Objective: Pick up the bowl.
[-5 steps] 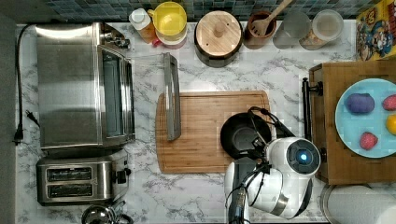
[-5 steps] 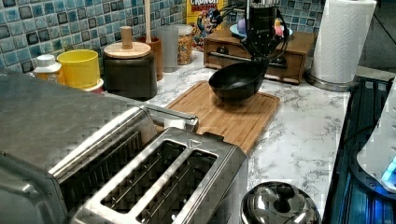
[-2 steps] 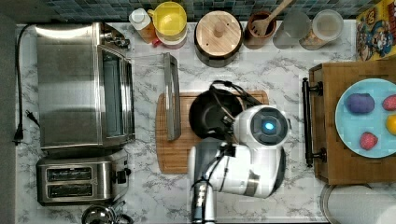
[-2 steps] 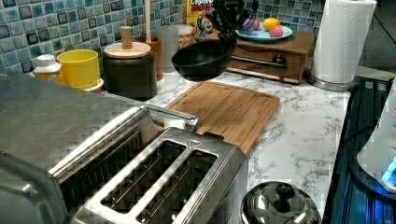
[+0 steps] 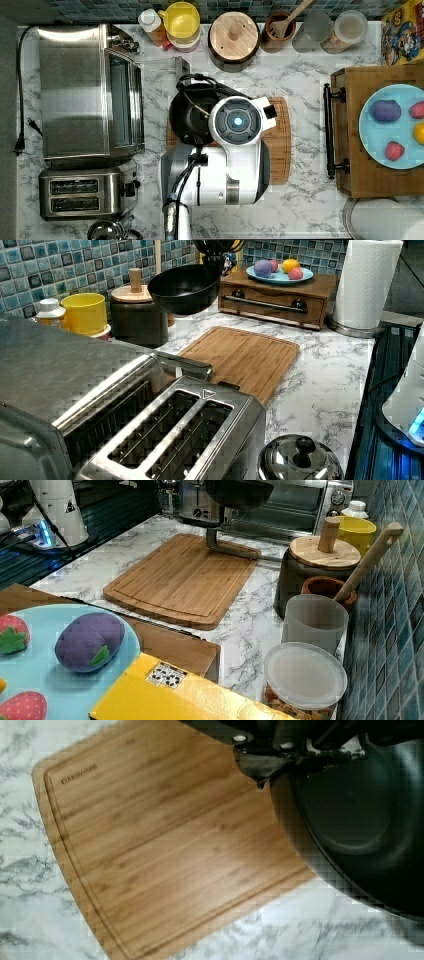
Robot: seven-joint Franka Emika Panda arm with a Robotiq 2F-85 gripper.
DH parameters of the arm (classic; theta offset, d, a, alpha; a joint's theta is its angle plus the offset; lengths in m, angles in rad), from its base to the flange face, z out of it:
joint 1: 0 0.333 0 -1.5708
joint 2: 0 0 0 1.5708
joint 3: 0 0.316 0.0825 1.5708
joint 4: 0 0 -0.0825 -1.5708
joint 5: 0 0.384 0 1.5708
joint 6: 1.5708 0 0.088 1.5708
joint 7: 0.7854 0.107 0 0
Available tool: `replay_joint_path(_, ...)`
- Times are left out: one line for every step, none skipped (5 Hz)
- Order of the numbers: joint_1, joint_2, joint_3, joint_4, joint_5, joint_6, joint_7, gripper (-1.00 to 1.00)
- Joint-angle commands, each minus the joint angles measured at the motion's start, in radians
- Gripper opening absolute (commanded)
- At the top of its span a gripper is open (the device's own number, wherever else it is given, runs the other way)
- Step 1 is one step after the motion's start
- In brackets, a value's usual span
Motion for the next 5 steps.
replay_joint_path(-0.029,-0.038,-0.056,0.154,0.034,-0.027,-0.053,-1.0)
replay_joint_path(-0.019,-0.037,-0.065,0.154,0.032,-0.027,-0.052,-1.0)
replay_joint_path(-0.021,-0.038,-0.063,0.154,0.033,-0.027,-0.053,-1.0)
replay_joint_path(-0.014,-0.038,-0.069,0.154,0.032,-0.027,-0.052,-1.0)
replay_joint_path(-0.012,-0.038,-0.072,0.154,0.031,-0.027,-0.051,-1.0)
